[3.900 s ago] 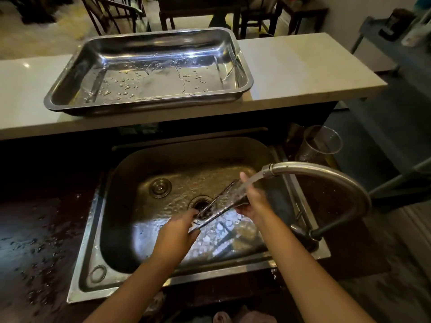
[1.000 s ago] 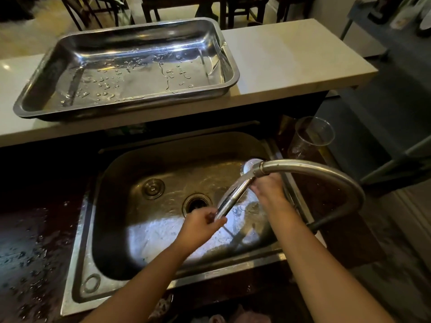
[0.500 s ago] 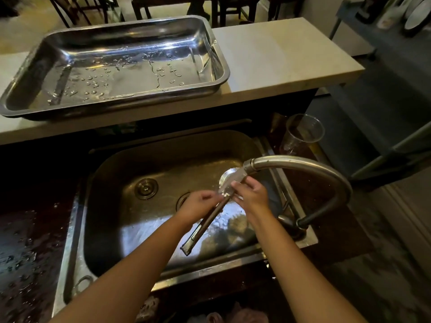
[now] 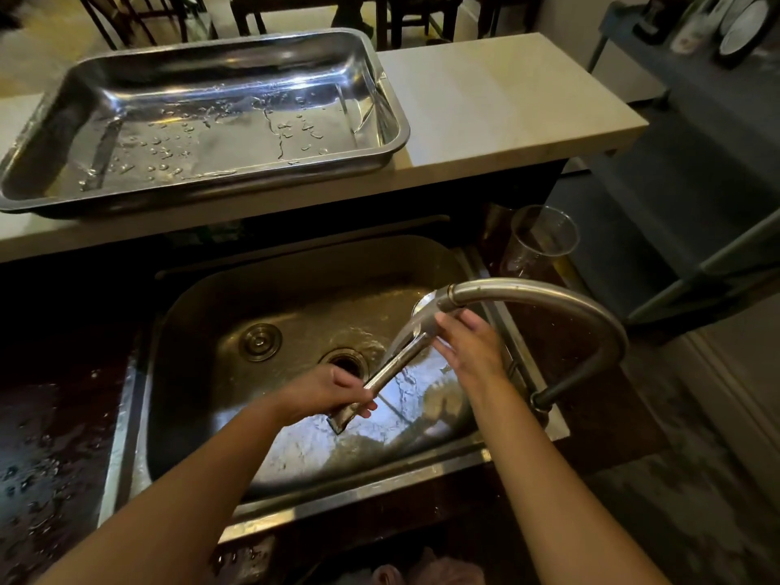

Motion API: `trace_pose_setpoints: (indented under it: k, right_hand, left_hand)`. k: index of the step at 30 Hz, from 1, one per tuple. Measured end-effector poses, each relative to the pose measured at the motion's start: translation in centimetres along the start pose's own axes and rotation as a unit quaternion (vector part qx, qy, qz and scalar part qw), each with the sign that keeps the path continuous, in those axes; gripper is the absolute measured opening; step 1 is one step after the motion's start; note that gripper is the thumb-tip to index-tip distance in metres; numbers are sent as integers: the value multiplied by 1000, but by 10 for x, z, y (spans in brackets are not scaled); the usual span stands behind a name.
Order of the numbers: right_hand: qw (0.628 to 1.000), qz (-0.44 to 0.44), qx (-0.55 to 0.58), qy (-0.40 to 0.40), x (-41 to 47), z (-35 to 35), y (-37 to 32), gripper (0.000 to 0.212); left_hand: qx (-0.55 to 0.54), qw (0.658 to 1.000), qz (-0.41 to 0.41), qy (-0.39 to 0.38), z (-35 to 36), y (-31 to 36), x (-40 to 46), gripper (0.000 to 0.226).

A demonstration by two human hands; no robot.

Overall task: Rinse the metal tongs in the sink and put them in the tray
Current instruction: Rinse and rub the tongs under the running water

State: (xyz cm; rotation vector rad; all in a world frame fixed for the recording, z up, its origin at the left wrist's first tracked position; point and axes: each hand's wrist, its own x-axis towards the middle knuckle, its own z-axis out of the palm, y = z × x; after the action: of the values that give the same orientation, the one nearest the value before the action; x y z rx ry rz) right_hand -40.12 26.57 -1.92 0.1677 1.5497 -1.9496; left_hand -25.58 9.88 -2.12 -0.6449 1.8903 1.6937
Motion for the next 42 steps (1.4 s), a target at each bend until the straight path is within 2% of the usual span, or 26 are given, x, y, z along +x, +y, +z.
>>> trace_pose_setpoints:
  k: [6, 9, 12, 14, 16, 17, 19, 20, 21, 22, 23, 24, 25, 29, 34, 37, 42]
  right_hand:
    - [999, -14, -28, -27, -8, 20, -1, 15]
    - [1000, -28, -1, -3, 1, 12, -18, 15]
    - [999, -35, -12, 18, 8, 5, -28, 15]
    - [998, -40, -40, -3, 7, 9, -27, 12]
    - [994, -32, -105, 5, 1, 13, -23, 26]
    - [984, -34, -174, 23, -5, 13, -22, 35]
    - [929, -69, -357, 62, -22, 5, -16, 42]
    - [874, -107, -468, 74, -35, 0, -10, 43]
    - [802, -152, -572, 80, -49, -6, -3, 43]
    - [731, -187, -651, 83, -61, -12, 3, 44]
    - [680, -201, -700, 86, -70, -18, 10, 46]
    - [653, -190, -728, 88, -77, -23, 15, 48]
    - [644, -172, -740, 88, -81, -27, 19, 50]
    - [635, -140, -757, 69, -89, -36, 27, 53]
    - [660, -165, -726, 104, -88, -35, 27, 59]
    - [665, -148, -726, 95, -85, -37, 26, 61]
    - [728, -112, -668, 107, -76, -39, 15, 64]
  left_hand:
    - [-38, 997, 63, 32, 6, 45, 12, 13]
    - [-24, 999, 47, 5, 2, 33, 8, 17]
    - [-81, 996, 40, -8, 5, 16, 5, 16]
    - [-110, 993, 49, 9, 15, 13, 8, 15]
    - [-148, 987, 55, 39, 25, 11, 13, 14]
    - [-177, 981, 54, 51, 29, 10, 15, 14]
    - [-236, 968, 48, 69, 34, 9, 18, 16]
    - [-258, 962, 47, 74, 35, 9, 20, 17]
    - [-275, 957, 48, 76, 35, 10, 20, 18]
    - [-291, 953, 49, 74, 36, 11, 21, 19]
    - [-306, 948, 49, 70, 36, 13, 22, 19]
    - [-322, 943, 45, 66, 37, 15, 23, 18]
    - [-341, 937, 38, 63, 38, 17, 25, 16]
    - [-403, 914, 8, 57, 42, 25, 29, 15]
    - [-423, 905, -1, 54, 39, 28, 31, 14]
    - [-441, 896, 0, 51, 38, 29, 29, 14]
    - [-448, 893, 7, 54, 39, 30, 26, 15]
